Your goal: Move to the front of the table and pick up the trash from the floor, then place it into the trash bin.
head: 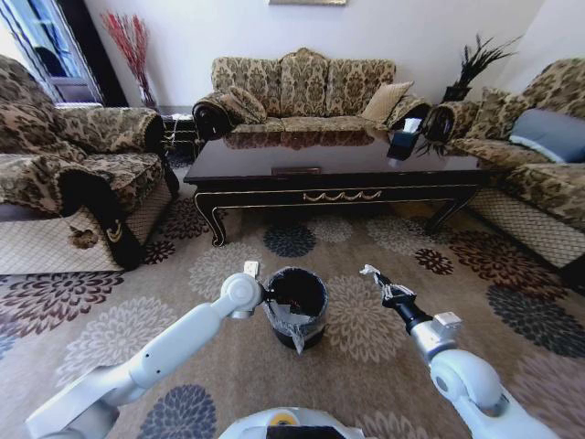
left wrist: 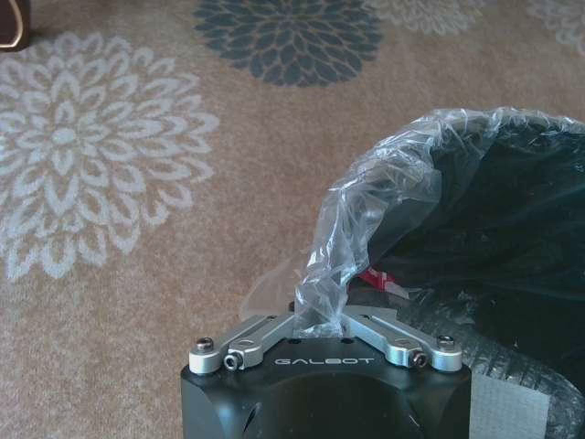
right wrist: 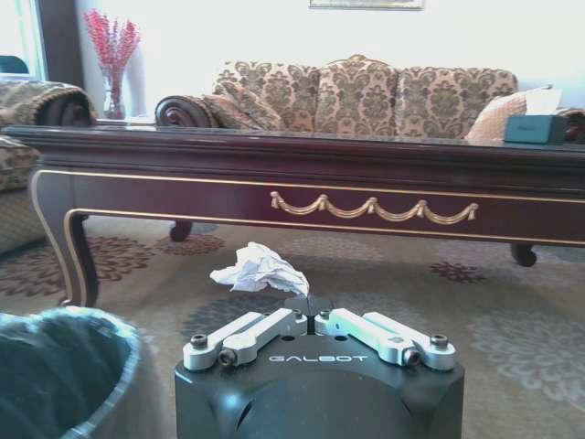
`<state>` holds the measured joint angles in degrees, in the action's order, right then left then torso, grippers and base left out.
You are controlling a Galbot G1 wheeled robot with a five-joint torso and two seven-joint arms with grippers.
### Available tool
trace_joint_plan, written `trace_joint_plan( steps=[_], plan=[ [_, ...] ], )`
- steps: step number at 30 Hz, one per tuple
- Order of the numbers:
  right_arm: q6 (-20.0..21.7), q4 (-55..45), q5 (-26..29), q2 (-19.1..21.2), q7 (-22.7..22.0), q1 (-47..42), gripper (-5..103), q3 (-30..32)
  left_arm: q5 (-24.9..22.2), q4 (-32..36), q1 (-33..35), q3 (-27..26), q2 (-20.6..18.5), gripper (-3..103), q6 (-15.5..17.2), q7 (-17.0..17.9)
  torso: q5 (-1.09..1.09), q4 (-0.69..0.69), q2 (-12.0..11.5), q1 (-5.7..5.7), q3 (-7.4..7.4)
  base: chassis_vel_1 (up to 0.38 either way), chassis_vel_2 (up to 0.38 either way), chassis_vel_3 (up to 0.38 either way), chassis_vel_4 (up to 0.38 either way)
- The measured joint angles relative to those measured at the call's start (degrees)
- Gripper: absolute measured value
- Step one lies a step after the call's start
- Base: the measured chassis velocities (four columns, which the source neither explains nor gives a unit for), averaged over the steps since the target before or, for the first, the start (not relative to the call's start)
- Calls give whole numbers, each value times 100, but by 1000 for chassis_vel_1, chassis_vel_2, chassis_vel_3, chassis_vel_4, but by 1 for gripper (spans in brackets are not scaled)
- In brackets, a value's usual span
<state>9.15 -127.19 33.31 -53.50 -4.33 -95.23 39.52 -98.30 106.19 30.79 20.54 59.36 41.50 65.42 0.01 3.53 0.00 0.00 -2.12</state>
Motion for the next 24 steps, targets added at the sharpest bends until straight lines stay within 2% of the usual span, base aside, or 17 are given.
trace_joint_plan(
  steps=[7, 20, 24],
  plan=[
    [6, -395, -128, 16, 94, -370, 0, -17, 76, -191, -344, 378, 281, 0, -34, 10, 0, 2, 0, 0, 0, 0, 0, 0, 0],
    [4, -738, -462, 146, 241, -557, 0, -272, 19, -540, -828, 674, 669, 0, -46, 58, 0, -1, -1, 0, 0, 0, 0, 0, 0],
    [29, -760, -514, 150, 256, -589, 0, -293, -58, -747, -1051, 848, 961, 0, -46, 62, 0, 3, -1, 0, -1, 0, 0, 0, 0]
  ],
)
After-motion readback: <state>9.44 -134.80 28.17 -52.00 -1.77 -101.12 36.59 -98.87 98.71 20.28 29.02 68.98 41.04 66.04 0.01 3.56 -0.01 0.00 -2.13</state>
